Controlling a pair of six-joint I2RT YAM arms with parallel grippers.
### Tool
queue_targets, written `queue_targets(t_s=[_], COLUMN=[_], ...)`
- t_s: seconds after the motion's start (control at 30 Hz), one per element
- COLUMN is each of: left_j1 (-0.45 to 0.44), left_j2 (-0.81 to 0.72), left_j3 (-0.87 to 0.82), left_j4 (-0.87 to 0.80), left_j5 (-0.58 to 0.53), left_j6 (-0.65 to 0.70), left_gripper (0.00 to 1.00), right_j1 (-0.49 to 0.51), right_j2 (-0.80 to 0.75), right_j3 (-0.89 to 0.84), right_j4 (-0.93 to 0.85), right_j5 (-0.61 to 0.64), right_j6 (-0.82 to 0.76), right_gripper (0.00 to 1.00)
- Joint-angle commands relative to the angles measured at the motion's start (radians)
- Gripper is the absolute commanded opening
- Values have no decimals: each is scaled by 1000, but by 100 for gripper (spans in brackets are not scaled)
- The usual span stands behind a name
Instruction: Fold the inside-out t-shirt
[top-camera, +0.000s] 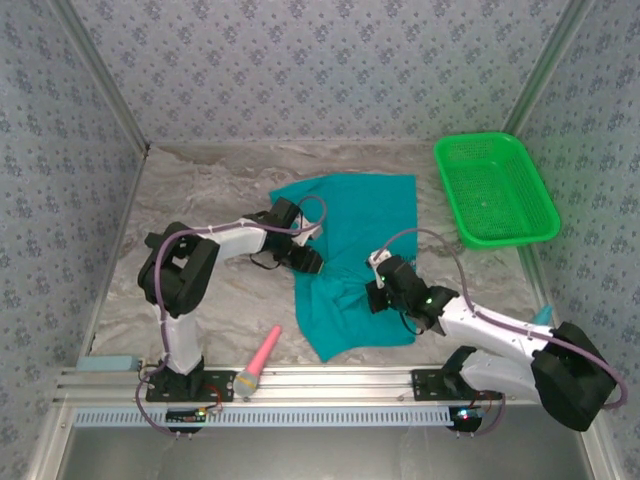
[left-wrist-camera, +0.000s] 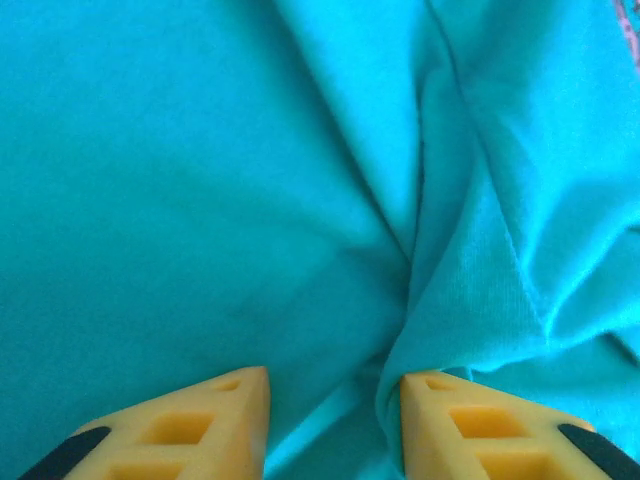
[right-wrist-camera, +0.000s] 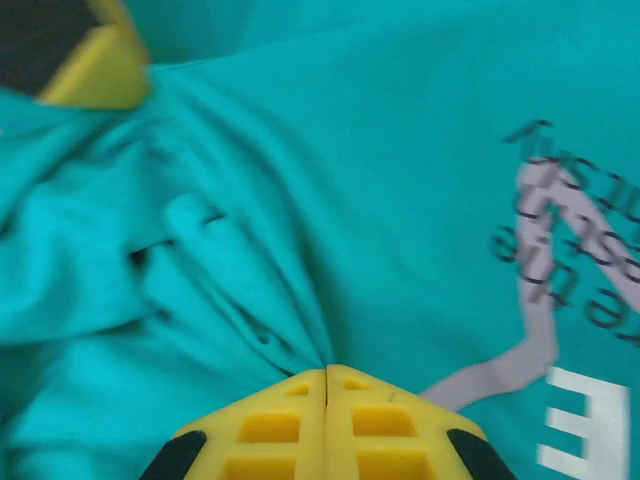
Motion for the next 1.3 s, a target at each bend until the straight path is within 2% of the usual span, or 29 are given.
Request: queue_targets(t_s=[0.0,0.1,0.17,0.3,0.43,0.57,0.6,0.67,0.7,0.77,0.83,0.87,0.93,1.0,1.07,1.1,1.2,1.27], left_j1=[3,-22,-38,-97,-171,-203,-208,-211,-213,-205,-149,-112,-41,-32,-32,-32,-45,-62], left_j2=[-118,-262,-344,-383,-276,-185,-173,-147,-136,-139,-216,-264,-370,-437,-458,-457,-414,-386], left_j3=[-44,-85,-117,-141,-107,-74,-76,-81,-80,-77,-154,-202,-271,-289,-336,-371,-448,-451], left_j4=[9,-38,-48,-13,57,66,77,103,108,95,173,228,252,169,179,224,363,372], left_j5=[35,23,3,3,18,-11,-25,-21,-8,44,120,152,181,156,211,236,265,269], left_j6=[39,57,32,-66,-132,-177,-184,-193,-192,-165,-175,-190,-161,-77,-60,-80,-158,-179], left_gripper=[39,41,44,48,48,47,47,46,42,20,1,0,0,0,1,4,15,30], right_j1=[-17,-8,-8,-18,-26,-55,-65,-81,-94,-117,-147,-161,-194,-218,-201,-176,-123,-102], right_j2=[10,-21,-35,18,149,242,259,270,266,238,181,152,101,87,106,130,189,177], right_j3=[63,126,152,205,253,257,250,235,229,218,211,205,196,192,178,162,144,152], right_j4=[-82,-145,-153,-137,-109,-95,-91,-69,-59,-42,-50,-60,-107,-176,-216,-207,-145,-131], right_j5=[-42,-82,-128,-194,-195,-210,-224,-270,-302,-370,-403,-413,-384,-351,-295,-272,-315,-338], right_j6=[13,-28,-61,-99,-100,-75,-71,-63,-52,-34,-17,-15,0,-1,-17,-30,-45,-65], right_gripper=[12,27,33,38,38,38,33,16,9,1,0,0,0,0,0,0,0,10])
